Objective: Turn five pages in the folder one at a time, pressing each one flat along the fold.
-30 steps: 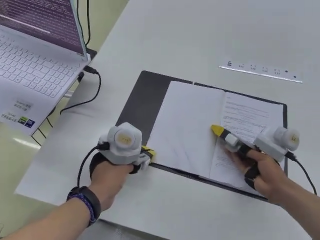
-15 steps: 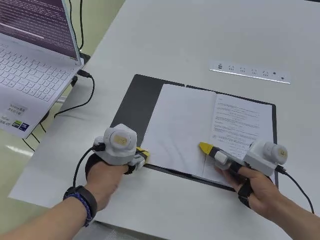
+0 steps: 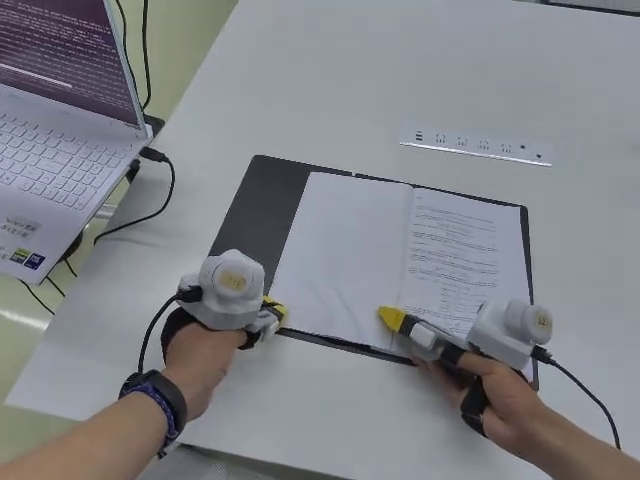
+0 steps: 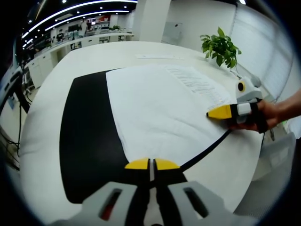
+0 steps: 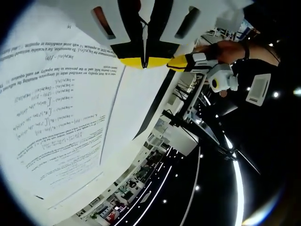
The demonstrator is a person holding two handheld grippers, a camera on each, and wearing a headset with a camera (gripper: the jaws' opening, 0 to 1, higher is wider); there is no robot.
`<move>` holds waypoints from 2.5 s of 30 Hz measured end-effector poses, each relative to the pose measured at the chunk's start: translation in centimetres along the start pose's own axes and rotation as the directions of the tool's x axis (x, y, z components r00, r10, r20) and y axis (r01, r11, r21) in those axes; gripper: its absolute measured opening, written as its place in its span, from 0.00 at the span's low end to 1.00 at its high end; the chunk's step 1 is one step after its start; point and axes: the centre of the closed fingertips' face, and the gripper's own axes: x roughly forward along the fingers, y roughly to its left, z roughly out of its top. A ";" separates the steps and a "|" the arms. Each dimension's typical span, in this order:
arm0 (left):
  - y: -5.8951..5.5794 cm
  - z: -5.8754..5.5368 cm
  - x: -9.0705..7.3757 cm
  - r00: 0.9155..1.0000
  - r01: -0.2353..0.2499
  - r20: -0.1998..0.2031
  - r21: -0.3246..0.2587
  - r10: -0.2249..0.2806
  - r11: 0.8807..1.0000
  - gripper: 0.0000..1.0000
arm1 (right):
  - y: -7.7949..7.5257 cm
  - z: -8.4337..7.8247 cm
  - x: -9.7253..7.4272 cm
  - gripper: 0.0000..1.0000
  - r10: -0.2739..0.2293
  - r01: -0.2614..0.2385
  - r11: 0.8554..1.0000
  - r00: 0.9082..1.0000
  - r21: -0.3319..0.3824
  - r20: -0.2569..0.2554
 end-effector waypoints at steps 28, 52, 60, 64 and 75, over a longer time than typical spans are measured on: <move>-5.3 7.0 -1.7 0.986 0.073 0.139 0.111 -0.089 0.991 0.24 | -0.2 2.6 -8.9 0.34 -0.170 0.182 0.978 0.978 -0.098 0.122; -15.1 12.3 0.9 0.954 0.205 0.156 0.285 -0.256 0.936 0.40 | -1.7 4.8 -21.0 0.58 -0.357 0.409 0.901 0.888 -0.146 0.289; -19.0 12.2 3.0 0.944 0.256 0.122 0.319 -0.307 0.913 0.41 | -1.8 5.4 -23.2 0.61 -0.370 0.431 0.892 0.870 -0.136 0.327; -20.5 11.8 3.8 0.940 0.275 0.103 0.339 -0.327 0.899 0.41 | -2.1 5.8 -24.3 0.61 -0.371 0.429 0.898 0.856 -0.094 0.361; -23.0 10.7 6.3 0.934 0.312 0.063 0.339 -0.353 0.888 0.41 | -2.7 4.9 -24.8 0.60 -0.385 0.436 0.897 0.855 -0.077 0.348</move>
